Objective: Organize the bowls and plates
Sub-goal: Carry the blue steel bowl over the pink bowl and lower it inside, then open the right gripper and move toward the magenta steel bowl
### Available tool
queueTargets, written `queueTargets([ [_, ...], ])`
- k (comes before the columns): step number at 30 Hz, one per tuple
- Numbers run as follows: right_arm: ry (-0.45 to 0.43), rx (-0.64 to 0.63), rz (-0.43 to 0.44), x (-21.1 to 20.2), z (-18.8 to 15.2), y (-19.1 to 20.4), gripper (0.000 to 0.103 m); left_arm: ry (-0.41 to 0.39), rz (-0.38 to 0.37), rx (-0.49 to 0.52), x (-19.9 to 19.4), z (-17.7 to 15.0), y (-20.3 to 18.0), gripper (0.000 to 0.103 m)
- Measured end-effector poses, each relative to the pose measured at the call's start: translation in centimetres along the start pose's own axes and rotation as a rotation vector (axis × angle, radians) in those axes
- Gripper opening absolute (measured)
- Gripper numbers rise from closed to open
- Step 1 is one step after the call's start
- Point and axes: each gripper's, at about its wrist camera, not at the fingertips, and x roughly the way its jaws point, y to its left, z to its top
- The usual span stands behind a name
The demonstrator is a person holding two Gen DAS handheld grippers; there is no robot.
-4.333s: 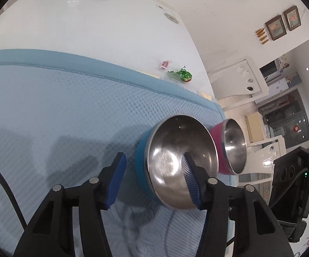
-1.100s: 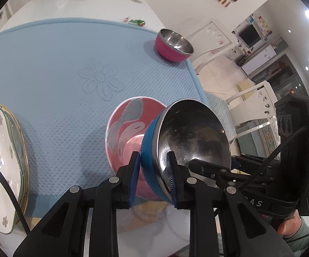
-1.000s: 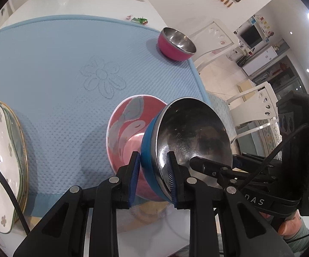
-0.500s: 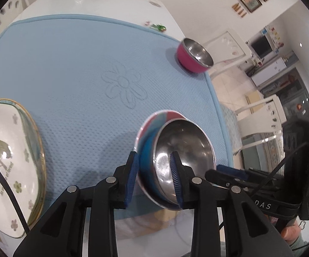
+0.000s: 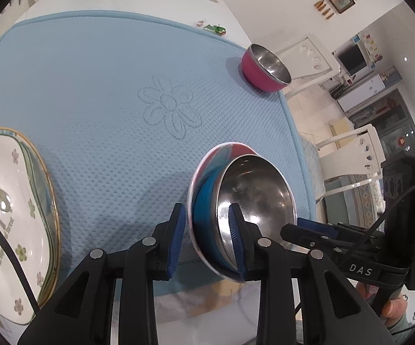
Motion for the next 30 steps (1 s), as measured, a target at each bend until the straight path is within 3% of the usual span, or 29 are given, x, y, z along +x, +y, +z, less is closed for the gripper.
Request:
queueTargets([
  [8, -0.084, 0.03, 0.03, -2.3, 1.6, -1.0, 0.035, -0.028, 0.006, 0.004, -0.7, 1.3, 0.4, 0.028],
  [19, -0.183, 0.158, 0.108, -4.2, 5.2, -3.9, 0.035, -0.074, 0.017, 0.072, -1.1, 6.9, -1.0, 0.028],
  [21, -0.209, 0.18, 0.121, -4.7, 6.0, -4.6, 0.037, -0.075, 0.02, 0.086, -0.8, 8.1, -1.3, 0.028],
  [24, -0.245, 0.207, 0.114, -5.1, 7.3, -5.5, 0.052, -0.063, 0.017, 0.097, 0.1, 9.6, -1.6, 0.028],
  [28, -0.252, 0.235, 0.099, -4.6, 9.5, -7.0, 0.052, -0.035, 0.001, 0.118, 1.7, 11.6, -2.0, 0.029],
  [30, -0.255, 0.254, 0.091, -4.3, 10.6, -7.9, 0.052, -0.024, -0.037, 0.133, 2.6, 12.8, -2.7, 0.038],
])
